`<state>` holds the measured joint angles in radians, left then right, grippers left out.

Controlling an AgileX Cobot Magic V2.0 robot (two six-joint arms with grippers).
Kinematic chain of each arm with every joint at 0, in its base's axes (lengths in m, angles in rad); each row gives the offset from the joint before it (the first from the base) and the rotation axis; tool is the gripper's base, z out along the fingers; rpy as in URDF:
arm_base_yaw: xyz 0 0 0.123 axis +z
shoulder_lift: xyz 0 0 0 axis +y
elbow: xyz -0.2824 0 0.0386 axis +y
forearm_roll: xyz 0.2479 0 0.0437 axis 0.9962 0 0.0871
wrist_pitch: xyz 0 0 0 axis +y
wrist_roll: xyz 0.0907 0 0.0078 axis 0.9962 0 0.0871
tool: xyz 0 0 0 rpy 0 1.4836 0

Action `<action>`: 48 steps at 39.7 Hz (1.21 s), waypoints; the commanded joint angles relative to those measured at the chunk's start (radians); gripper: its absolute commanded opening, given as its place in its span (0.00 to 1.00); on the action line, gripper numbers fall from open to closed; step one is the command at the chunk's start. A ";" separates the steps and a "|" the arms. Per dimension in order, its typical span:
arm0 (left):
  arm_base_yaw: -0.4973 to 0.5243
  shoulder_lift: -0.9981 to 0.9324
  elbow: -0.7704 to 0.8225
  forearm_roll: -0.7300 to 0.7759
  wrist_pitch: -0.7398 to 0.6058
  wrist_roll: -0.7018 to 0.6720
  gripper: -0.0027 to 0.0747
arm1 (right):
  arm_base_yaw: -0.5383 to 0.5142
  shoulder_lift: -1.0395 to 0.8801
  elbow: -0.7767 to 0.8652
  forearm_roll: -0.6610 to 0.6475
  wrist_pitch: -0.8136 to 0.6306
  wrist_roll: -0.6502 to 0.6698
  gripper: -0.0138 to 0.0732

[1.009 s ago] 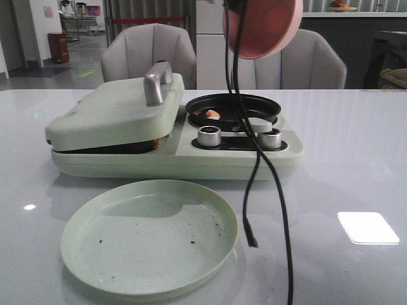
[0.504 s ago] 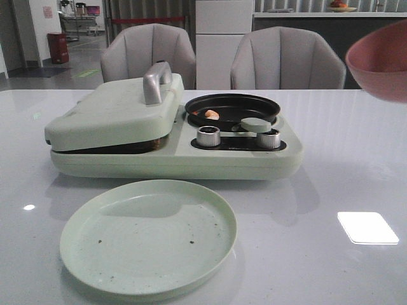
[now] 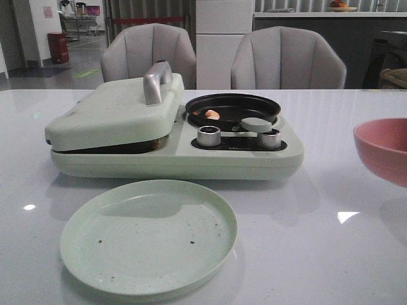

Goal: Make breakfast with bread and shrimp
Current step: 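Carry the empty bowl back and set it on the table, right gripper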

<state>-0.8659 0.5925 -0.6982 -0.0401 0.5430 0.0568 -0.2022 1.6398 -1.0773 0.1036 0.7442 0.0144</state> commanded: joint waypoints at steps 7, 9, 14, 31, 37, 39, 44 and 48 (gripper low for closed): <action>-0.005 0.004 -0.031 -0.004 -0.077 -0.011 0.16 | -0.004 0.043 -0.021 0.030 -0.093 -0.014 0.52; -0.005 0.004 -0.031 -0.004 -0.077 -0.011 0.16 | -0.004 0.043 -0.022 0.030 -0.099 -0.014 0.62; -0.005 0.004 -0.031 -0.004 -0.077 -0.011 0.16 | -0.003 0.025 -0.030 0.030 -0.094 -0.014 0.73; -0.005 0.004 -0.031 -0.004 -0.077 -0.011 0.16 | 0.207 -0.316 0.019 -0.005 -0.059 -0.104 0.73; -0.005 0.004 -0.031 -0.004 -0.077 -0.011 0.16 | 0.318 -0.460 0.091 -0.049 -0.014 -0.100 0.73; -0.005 0.004 -0.031 -0.004 -0.077 -0.011 0.16 | 0.342 -0.506 0.116 -0.054 0.013 -0.088 0.73; -0.005 0.004 -0.031 -0.004 -0.077 -0.011 0.16 | 0.353 -0.623 0.177 -0.059 0.070 -0.056 0.73; -0.005 0.004 -0.031 -0.004 -0.077 -0.011 0.16 | 0.353 -0.730 0.239 -0.084 0.076 -0.029 0.73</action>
<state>-0.8659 0.5925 -0.6982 -0.0401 0.5430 0.0568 0.1476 1.0011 -0.8518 0.0462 0.8510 -0.0352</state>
